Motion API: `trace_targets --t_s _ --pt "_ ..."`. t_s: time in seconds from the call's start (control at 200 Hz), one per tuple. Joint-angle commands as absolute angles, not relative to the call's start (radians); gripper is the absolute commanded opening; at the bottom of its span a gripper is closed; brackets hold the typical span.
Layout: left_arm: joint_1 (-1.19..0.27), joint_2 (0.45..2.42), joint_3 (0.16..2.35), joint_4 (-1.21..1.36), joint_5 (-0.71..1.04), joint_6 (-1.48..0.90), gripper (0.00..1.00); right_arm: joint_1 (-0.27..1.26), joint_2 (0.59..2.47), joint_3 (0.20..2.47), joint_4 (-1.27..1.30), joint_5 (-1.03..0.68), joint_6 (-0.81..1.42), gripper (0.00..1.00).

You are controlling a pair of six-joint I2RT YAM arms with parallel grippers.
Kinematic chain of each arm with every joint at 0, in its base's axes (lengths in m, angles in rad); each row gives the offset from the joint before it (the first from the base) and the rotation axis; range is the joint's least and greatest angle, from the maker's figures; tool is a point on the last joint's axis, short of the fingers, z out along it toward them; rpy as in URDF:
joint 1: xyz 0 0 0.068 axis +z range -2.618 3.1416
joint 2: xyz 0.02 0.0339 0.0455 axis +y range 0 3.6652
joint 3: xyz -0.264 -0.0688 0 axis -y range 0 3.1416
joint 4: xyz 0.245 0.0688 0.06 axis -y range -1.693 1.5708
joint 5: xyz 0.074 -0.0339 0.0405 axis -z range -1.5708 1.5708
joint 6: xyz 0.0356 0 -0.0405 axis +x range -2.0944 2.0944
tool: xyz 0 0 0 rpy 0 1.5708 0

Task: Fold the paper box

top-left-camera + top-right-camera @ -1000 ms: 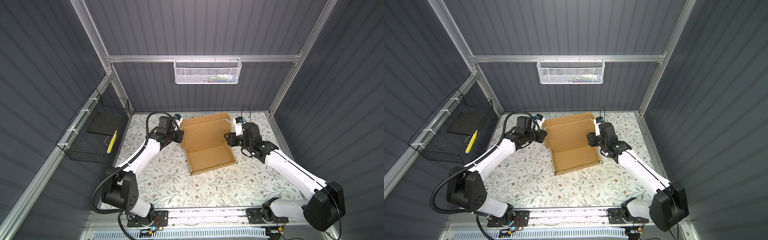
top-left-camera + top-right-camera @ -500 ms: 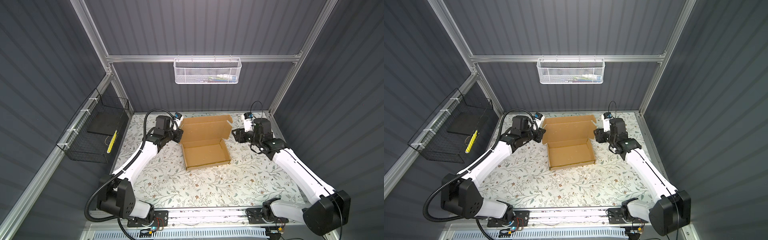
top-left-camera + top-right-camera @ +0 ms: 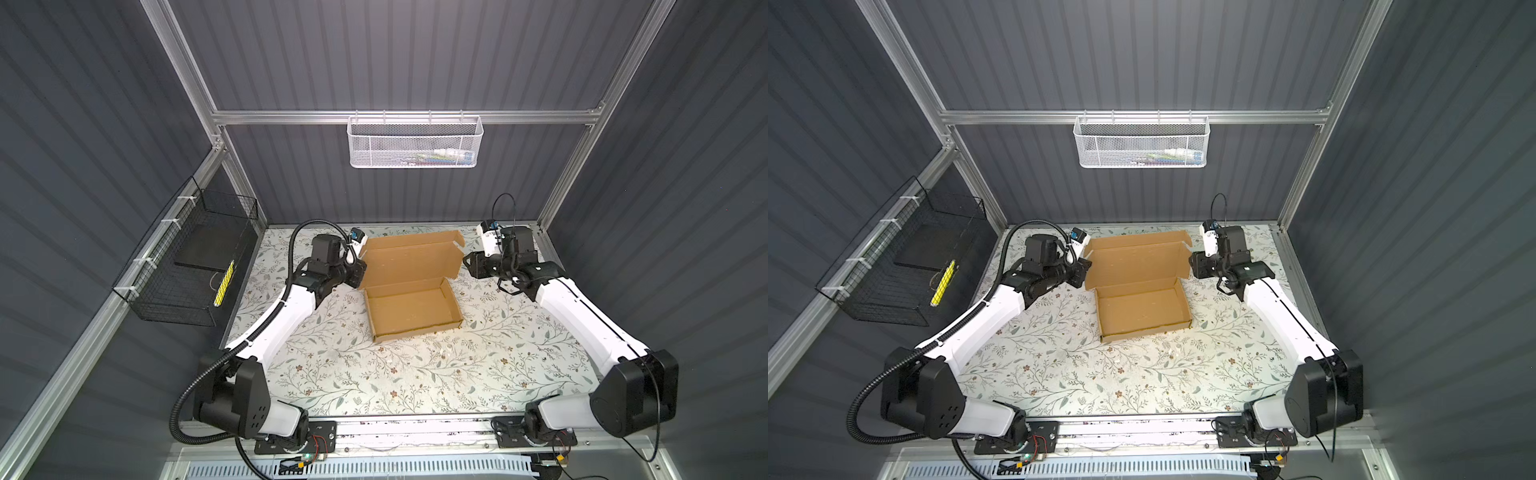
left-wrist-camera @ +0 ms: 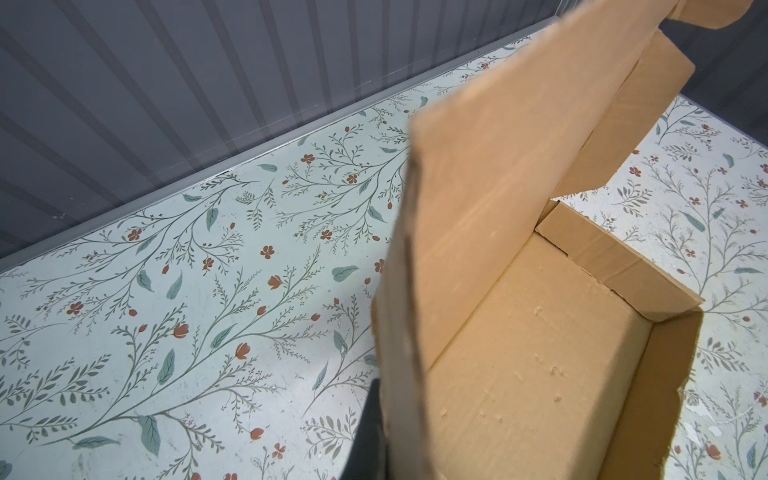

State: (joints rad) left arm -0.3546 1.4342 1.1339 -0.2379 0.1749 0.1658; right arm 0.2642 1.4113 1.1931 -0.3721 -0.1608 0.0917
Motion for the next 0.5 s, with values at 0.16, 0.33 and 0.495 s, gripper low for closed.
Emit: trace_targets --t_s 0.16,0.33,0.495 --pt "-0.357 1.393 1.112 -0.21 0.171 0.186 0.0 0.258 1.492 1.265 -0.371 -0.199 0.045 0.5" --pt "-0.357 1.394 1.11 -0.205 0.174 0.183 0.0 0.246 1.539 1.294 -0.365 -0.208 0.038 0.49" --pt "-0.357 1.394 1.108 -0.204 0.176 0.183 0.0 0.232 1.567 1.302 -0.348 -0.221 0.038 0.49"
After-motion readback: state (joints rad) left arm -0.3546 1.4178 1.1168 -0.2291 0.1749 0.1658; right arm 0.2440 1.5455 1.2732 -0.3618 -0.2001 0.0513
